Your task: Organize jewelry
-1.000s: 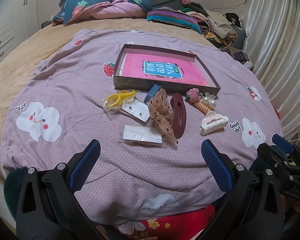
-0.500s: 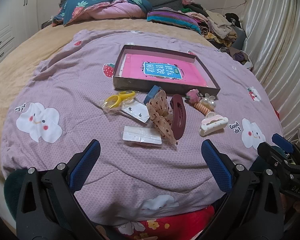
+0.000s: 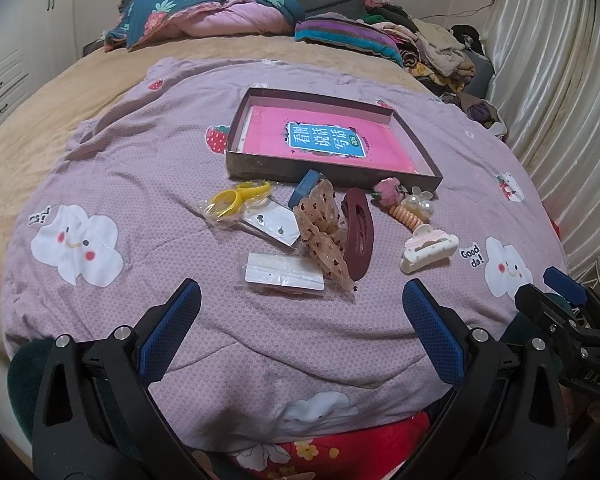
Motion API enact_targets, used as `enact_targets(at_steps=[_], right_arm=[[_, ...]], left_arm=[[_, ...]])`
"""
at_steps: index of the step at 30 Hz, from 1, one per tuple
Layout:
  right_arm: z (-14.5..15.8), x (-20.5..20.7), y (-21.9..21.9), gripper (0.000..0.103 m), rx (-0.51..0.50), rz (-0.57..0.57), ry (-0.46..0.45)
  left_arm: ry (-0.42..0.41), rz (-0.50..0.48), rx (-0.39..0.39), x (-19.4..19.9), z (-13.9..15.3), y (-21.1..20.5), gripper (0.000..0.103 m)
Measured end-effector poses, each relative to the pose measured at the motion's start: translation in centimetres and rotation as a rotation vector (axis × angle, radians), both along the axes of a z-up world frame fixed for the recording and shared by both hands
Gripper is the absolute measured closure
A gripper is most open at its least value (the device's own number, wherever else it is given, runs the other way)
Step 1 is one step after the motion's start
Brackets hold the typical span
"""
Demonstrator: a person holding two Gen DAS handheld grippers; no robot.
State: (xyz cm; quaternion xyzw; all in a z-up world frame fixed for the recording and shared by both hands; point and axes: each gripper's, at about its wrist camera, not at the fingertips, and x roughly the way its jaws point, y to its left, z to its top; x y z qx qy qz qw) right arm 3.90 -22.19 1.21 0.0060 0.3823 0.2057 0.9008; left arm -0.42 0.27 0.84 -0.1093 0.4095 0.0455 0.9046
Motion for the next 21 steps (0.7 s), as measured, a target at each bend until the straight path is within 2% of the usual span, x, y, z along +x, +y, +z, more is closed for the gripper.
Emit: enact_targets(at_steps=[7,16,21], right_arm=[[-0.4,0.8,0.3,0.004,-0.017,0.010,0.007],[-0.5,2.1,1.2,0.004,-0.031,0.050,0.009],[-0.5,3.2,1.9,0.004,-0.041,0.069,0.008]], left_arm=[[-0.004,0.009,-0.010,0.6,0.4,0.4,0.008],[-0.013,0.067,-0.033,1.9,0.2,3.4,0.008],[-0.014,0.066,-0.042,2.8,0.1,4.3,0.008]])
